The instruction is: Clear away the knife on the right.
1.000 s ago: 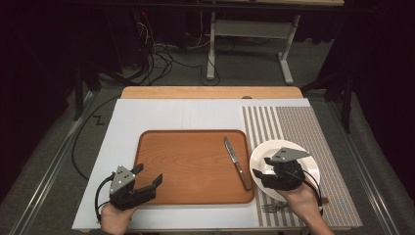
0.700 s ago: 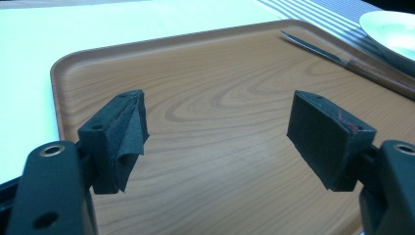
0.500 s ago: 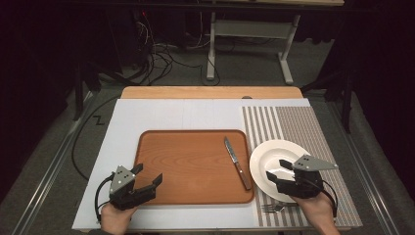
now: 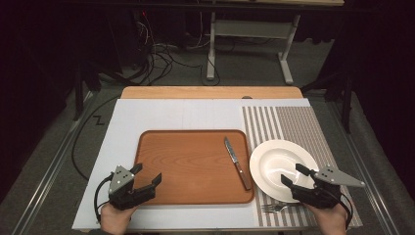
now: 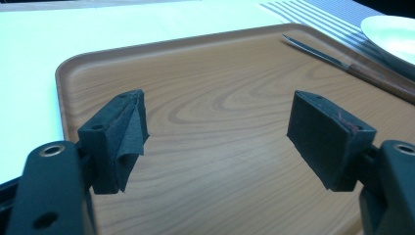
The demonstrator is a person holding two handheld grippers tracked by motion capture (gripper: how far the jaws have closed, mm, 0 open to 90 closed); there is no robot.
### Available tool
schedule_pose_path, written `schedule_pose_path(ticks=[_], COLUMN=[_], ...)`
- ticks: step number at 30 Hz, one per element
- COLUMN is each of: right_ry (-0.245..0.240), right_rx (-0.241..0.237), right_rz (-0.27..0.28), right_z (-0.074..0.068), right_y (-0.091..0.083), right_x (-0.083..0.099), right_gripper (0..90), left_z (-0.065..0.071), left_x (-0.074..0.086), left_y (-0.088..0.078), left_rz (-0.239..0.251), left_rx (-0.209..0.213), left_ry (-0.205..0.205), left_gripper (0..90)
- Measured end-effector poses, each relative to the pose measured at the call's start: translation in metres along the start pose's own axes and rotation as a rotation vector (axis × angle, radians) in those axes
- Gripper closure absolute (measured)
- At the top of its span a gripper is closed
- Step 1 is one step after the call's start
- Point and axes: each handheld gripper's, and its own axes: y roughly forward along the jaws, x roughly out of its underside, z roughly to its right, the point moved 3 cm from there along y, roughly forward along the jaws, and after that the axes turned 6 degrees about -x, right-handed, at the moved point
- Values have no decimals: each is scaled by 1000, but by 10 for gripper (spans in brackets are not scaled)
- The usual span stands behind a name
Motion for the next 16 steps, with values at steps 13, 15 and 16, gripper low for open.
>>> schedule_pose_path(ticks=[13, 15, 16], right_ry=[55, 48, 45], right_rx=[29, 32, 33], right_rz=[133, 125, 122], right_z=[10, 10, 10], right_y=[-22, -20, -20], right_x=[26, 27, 27], right_gripper=[325, 325, 325], left_z=[-3, -3, -3], left_x=[-1, -1, -1], left_y=[-2, -2, -2], left_rz=[18, 18, 17], left_rx=[-6, -5, -5], left_ry=[-14, -14, -14], left_gripper=[238, 238, 238])
